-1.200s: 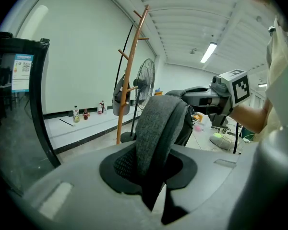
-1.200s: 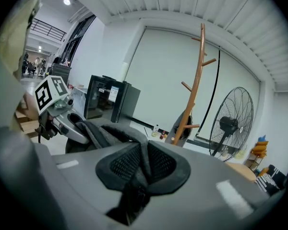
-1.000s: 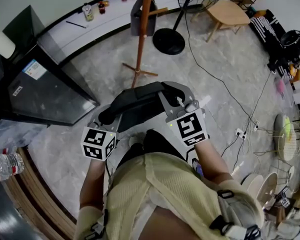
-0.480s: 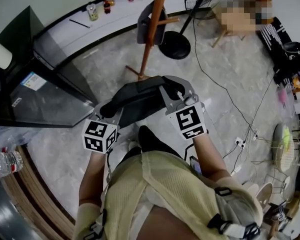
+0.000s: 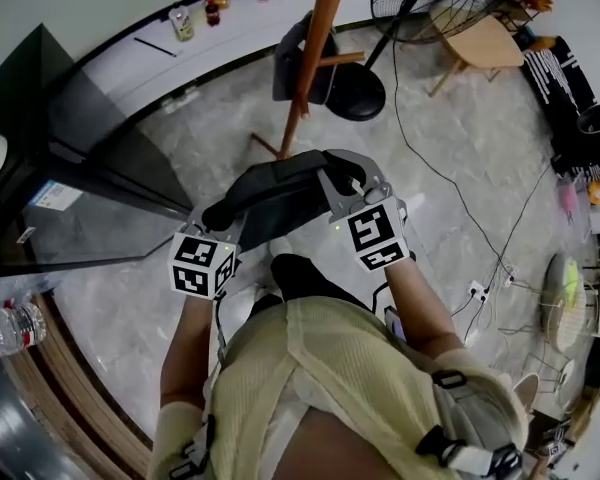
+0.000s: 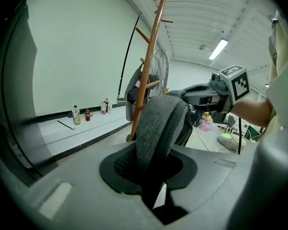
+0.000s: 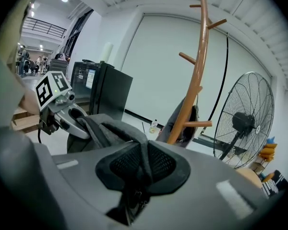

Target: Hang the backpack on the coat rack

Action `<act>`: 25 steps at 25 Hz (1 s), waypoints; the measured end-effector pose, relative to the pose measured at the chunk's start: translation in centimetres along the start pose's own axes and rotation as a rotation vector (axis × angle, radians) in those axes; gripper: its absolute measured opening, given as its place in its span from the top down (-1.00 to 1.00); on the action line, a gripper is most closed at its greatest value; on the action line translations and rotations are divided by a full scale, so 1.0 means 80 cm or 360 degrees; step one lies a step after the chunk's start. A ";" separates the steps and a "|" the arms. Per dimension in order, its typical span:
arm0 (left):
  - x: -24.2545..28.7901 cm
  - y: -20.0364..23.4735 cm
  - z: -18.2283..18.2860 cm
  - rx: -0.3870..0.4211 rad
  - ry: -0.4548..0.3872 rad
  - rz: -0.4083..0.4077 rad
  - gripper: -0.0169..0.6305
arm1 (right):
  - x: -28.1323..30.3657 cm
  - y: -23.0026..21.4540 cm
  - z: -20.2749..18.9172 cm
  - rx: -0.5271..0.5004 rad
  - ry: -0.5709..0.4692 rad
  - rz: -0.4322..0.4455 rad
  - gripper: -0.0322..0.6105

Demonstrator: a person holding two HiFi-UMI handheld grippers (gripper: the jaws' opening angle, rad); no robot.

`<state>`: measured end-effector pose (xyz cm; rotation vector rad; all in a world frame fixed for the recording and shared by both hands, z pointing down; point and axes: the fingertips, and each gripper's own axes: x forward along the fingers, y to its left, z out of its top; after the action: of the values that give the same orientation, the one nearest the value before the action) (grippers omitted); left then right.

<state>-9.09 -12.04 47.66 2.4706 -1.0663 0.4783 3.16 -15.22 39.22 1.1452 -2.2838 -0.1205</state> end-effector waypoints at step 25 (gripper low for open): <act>0.107 0.061 0.016 -0.0001 0.0133 0.0012 0.74 | 0.097 -0.075 -0.040 -0.0070 0.0137 0.0034 0.76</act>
<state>-7.01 -20.92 51.55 2.4241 -1.0428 0.5776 5.46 -24.35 43.43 1.0823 -2.2062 -0.1107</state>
